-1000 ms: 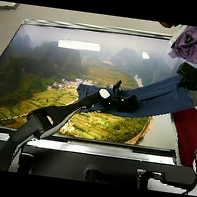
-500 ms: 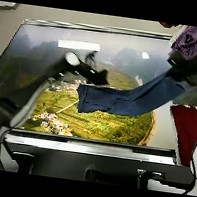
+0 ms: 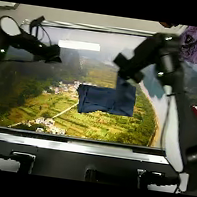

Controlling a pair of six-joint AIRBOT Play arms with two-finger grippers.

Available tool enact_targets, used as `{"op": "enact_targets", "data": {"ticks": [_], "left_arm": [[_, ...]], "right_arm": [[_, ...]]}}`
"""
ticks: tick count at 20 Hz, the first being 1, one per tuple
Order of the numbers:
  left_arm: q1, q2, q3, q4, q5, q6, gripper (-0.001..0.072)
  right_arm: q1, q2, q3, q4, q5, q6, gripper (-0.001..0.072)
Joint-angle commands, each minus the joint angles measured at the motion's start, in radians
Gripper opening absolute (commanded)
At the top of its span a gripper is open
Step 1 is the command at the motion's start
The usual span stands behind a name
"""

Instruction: Fold the clothes and pants, and hang the long-sleeved shirts on hangers.

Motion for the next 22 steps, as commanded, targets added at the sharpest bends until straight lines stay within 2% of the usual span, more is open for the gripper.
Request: {"op": "enact_targets", "data": {"ticks": [1,4,12,14,15,17,18,19,22], "left_arm": [[0.048,0.031,0.000,0.028,-0.052,0.002,0.0023],[0.049,0.031,0.000,0.028,-0.053,0.015,0.0023],[0.049,0.027,-0.003,0.032,-0.053,0.032,0.0024],[0.049,0.026,-0.003,0.032,-0.053,0.034,0.0024],[0.049,0.026,-0.003,0.032,-0.053,0.034,0.0024],[0.049,0.026,-0.003,0.032,-0.053,0.034,0.0024],[0.049,0.026,-0.003,0.032,-0.053,0.034,0.0024],[0.049,0.026,-0.003,0.032,-0.053,0.034,0.0024],[0.049,0.024,-0.003,0.032,-0.053,0.034,0.0024]], "right_arm": [[0.112,-0.085,0.000,-0.006,0.110,0.099,0.0024],[0.156,-0.138,0.000,0.008,0.141,0.135,0.0024],[0.182,-0.207,0.000,0.053,0.202,0.144,0.0041],[0.182,-0.217,0.000,0.061,0.254,0.132,0.0268],[0.182,-0.216,0.001,0.082,0.295,0.095,0.0316],[0.182,-0.206,0.001,0.139,0.338,0.027,0.0330],[0.182,-0.196,0.001,0.150,0.326,0.004,0.0405],[0.177,-0.183,0.001,0.147,0.303,-0.011,0.0429],[0.128,-0.127,0.001,0.146,0.198,-0.093,0.0430]]}}
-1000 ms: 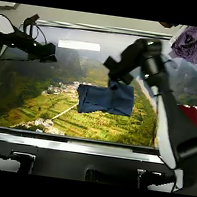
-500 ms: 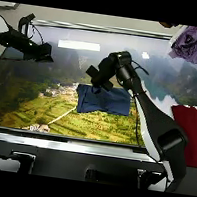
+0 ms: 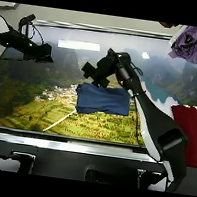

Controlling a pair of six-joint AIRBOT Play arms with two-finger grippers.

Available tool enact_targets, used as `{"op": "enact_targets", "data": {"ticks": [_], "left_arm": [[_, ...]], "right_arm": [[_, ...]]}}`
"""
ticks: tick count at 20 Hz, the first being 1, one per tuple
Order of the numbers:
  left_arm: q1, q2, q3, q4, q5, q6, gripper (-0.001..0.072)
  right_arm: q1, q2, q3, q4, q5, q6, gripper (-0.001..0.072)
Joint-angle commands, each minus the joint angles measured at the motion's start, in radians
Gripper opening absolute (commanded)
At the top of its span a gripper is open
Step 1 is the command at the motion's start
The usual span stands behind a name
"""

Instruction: Fold the clothes and pants, and hang the long-sleeved shirts on hangers.

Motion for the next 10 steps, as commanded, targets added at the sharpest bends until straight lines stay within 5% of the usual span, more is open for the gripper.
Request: {"op": "enact_targets", "data": {"ticks": [1,4,10], "left_arm": [[0.001,-0.001,0.000,0.000,0.001,0.001,0.0024],[0.003,-0.001,0.000,0.000,0.000,0.001,0.0024],[0.037,0.005,0.000,0.000,-0.001,0.001,0.0024]], "right_arm": [[-0.067,0.064,0.001,0.018,-0.105,-0.124,0.0434],[-0.237,0.160,0.001,0.038,-0.217,-0.301,0.0501],[-0.721,0.235,-0.063,0.198,-0.375,-0.719,0.0500]]}}
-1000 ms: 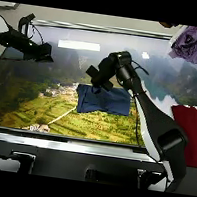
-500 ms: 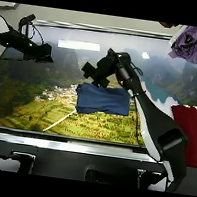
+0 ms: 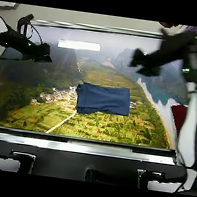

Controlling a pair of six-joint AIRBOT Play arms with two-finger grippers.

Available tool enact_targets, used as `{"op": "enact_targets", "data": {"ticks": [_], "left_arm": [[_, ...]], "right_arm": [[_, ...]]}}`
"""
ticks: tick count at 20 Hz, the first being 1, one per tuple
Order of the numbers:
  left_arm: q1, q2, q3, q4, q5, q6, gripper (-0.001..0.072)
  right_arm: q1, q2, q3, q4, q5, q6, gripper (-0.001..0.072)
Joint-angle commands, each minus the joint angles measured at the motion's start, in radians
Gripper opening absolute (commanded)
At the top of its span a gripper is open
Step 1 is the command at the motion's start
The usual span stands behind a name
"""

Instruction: Fold the clothes and pants, and hang the long-sleeved shirts on hangers.

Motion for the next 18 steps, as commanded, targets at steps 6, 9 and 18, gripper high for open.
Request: {"op": "enact_targets", "data": {"ticks": [6,9,18], "left_arm": [[0.042,0.004,0.000,-0.001,0.000,0.000,0.0025],[0.042,0.003,0.000,-0.001,0.000,0.000,0.0024],[0.042,0.003,0.000,-0.001,0.000,0.000,0.0025]], "right_arm": [[-0.373,-0.032,-0.470,0.423,0.040,-0.490,0.0537],[-0.346,-0.084,-0.634,0.505,0.125,-0.594,0.0535],[-0.198,-0.231,-0.702,0.570,0.280,-0.690,0.0454]]}}
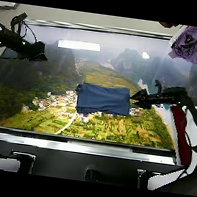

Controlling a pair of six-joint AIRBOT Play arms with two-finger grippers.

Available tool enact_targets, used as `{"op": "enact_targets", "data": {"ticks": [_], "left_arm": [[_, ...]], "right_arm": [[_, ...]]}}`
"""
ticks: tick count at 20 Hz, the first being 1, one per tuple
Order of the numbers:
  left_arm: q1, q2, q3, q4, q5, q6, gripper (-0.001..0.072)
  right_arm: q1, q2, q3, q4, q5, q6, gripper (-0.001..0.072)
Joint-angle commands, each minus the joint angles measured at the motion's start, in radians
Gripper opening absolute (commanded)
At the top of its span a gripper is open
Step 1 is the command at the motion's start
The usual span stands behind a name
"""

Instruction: Fold the clothes and pants, and hang the long-sleeved shirts on hangers.

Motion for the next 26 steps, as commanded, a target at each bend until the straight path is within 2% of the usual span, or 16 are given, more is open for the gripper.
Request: {"op": "enact_targets", "data": {"ticks": [1,3,4,5,6,8,11,16,19,26], "left_arm": [[0.001,-0.001,0.000,0.000,0.001,0.000,0.0025],[0.001,-0.002,0.000,0.000,0.001,0.000,0.0024],[0.001,-0.002,0.000,0.000,0.002,0.000,0.0024],[0.001,-0.002,0.000,0.000,0.002,0.000,0.0024],[0.001,-0.002,0.000,0.000,0.002,0.000,0.0025],[0.001,-0.002,0.000,0.000,0.002,0.000,0.0024],[0.000,-0.002,0.000,0.000,0.001,0.000,0.0025],[0.001,-0.002,0.000,0.000,0.001,0.000,0.0024],[0.000,-0.002,0.000,0.000,0.001,0.000,0.0025],[0.000,-0.002,0.000,-0.001,0.000,-0.001,0.0025]], "right_arm": [[0.055,-0.039,-0.012,0.027,0.074,-0.027,0.0421],[0.084,-0.040,-0.012,0.026,0.090,-0.026,0.0387],[0.095,-0.040,-0.012,0.024,0.093,-0.026,0.0316],[0.101,-0.040,-0.012,0.029,0.096,-0.026,0.0188],[0.104,-0.036,-0.010,0.040,0.098,-0.024,0.0023],[0.103,-0.016,0.020,0.051,0.111,0.002,0.0024],[0.103,-0.002,0.167,0.032,0.107,0.097,0.0024],[0.096,-0.002,0.476,-0.179,0.103,0.369,0.0024],[0.046,-0.002,0.600,-0.217,0.100,0.495,0.0024],[-0.162,0.002,0.755,-0.221,0.101,0.665,0.0023]]}}
